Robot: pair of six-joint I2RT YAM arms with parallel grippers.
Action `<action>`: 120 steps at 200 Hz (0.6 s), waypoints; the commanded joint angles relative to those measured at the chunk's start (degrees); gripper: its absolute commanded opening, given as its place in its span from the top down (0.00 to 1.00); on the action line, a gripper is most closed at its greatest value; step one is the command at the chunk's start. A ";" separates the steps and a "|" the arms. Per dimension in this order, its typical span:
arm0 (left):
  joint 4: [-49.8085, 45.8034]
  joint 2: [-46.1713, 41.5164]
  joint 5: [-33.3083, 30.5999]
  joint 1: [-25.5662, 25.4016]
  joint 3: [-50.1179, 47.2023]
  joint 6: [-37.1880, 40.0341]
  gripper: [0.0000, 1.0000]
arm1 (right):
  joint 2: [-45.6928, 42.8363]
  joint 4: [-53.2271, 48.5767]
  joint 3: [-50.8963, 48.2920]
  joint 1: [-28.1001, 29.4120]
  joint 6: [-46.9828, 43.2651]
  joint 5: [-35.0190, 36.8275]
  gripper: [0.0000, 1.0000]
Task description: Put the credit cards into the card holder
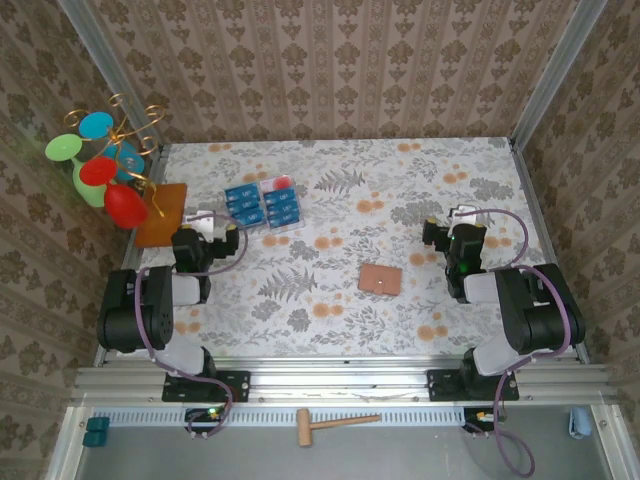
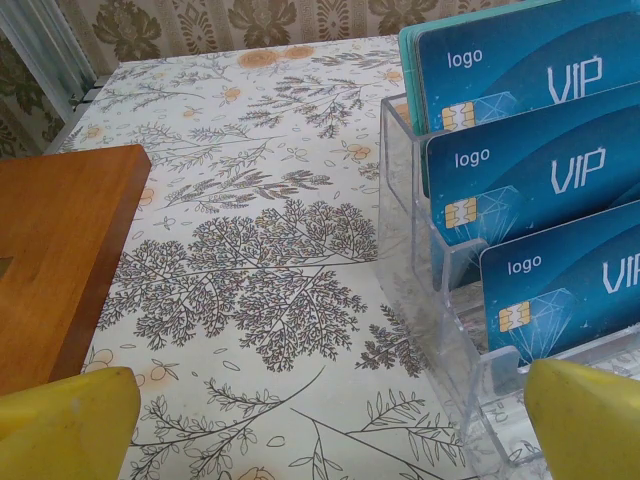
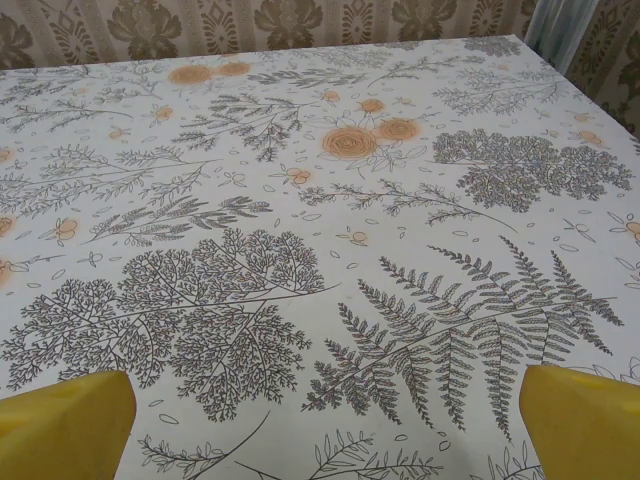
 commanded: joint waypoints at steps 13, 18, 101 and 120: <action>0.51 0.04 0.08 0.38 0.60 -0.74 0.00 | -0.56 1.33 0.13 -0.24 -0.42 -0.66 0.00; 0.51 -0.03 0.06 0.37 0.63 -0.72 0.00 | -0.59 1.33 0.16 -0.24 -0.48 -0.64 0.00; 0.09 -0.05 -0.11 0.41 0.81 -0.81 0.00 | -0.59 1.33 0.15 -0.24 -0.43 -0.64 0.00; -0.44 -0.05 -1.04 -0.04 1.15 -0.65 0.00 | -0.51 1.16 0.24 -0.20 -0.43 -0.64 0.00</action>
